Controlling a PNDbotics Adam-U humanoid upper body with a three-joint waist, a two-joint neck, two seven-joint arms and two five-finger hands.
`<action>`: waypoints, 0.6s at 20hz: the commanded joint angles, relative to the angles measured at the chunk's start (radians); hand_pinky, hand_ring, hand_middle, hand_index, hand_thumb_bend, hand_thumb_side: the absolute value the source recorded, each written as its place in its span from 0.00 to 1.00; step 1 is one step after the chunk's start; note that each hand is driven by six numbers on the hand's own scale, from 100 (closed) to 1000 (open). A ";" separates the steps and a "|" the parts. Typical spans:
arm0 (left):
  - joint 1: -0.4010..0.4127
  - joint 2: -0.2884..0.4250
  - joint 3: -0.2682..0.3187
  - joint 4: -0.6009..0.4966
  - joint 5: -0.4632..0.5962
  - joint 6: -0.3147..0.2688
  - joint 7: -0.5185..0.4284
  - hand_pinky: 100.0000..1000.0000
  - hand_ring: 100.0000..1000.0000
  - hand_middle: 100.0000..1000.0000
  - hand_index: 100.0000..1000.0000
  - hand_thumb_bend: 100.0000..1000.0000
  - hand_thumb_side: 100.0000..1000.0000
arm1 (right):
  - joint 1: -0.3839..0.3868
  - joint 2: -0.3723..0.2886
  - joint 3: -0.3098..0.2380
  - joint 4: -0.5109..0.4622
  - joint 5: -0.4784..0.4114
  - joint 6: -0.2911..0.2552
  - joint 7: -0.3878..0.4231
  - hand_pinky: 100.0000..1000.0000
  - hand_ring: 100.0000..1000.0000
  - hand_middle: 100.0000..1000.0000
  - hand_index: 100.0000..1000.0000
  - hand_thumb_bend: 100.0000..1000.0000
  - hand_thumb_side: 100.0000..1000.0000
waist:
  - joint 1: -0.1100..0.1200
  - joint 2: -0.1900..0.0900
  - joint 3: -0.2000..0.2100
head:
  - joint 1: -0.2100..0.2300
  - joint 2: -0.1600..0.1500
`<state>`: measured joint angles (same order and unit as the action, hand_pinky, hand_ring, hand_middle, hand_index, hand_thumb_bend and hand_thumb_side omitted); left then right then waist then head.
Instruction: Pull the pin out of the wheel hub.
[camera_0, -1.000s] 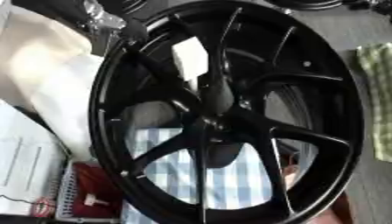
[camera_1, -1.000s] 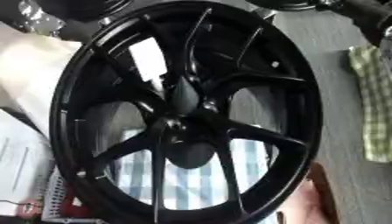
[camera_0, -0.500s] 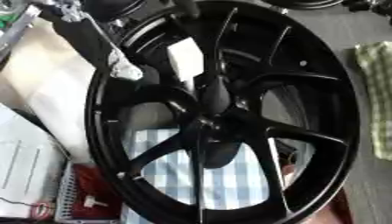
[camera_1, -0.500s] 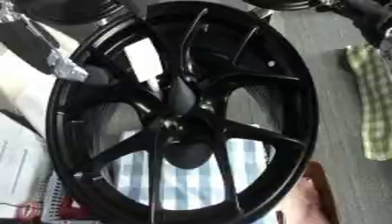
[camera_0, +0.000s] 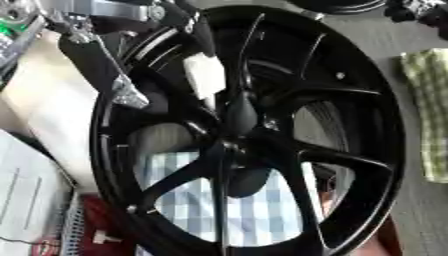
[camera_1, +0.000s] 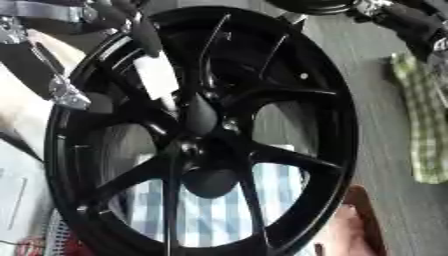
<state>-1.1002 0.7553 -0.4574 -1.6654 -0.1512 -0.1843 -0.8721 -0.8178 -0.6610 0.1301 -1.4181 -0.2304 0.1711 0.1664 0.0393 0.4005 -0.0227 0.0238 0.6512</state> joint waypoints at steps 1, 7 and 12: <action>-0.020 0.016 0.013 0.006 -0.009 0.002 -0.018 0.84 0.85 0.78 0.82 0.25 0.00 | -0.020 -0.015 0.000 -0.011 0.001 -0.002 0.010 0.80 0.70 0.60 0.68 0.23 0.42 | -0.007 -0.015 -0.004 | 0.011 -0.015; -0.026 0.009 0.012 0.006 -0.004 0.010 -0.023 0.84 0.85 0.80 0.83 0.23 0.00 | -0.017 -0.015 0.003 -0.018 -0.004 -0.001 0.015 0.80 0.70 0.60 0.68 0.23 0.42 | -0.014 -0.004 -0.006 | 0.020 -0.016; -0.040 0.010 0.016 -0.004 0.023 0.021 -0.027 0.84 0.85 0.81 0.84 0.25 0.00 | -0.014 -0.015 0.003 -0.012 -0.003 0.000 0.013 0.80 0.70 0.60 0.68 0.22 0.42 | -0.015 -0.001 -0.005 | 0.023 -0.014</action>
<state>-1.1214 0.7538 -0.4517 -1.6608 -0.1354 -0.1674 -0.8955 -0.8179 -0.6554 0.1401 -1.4184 -0.2309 0.1720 0.1792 0.0275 0.4176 -0.0278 0.0428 0.6480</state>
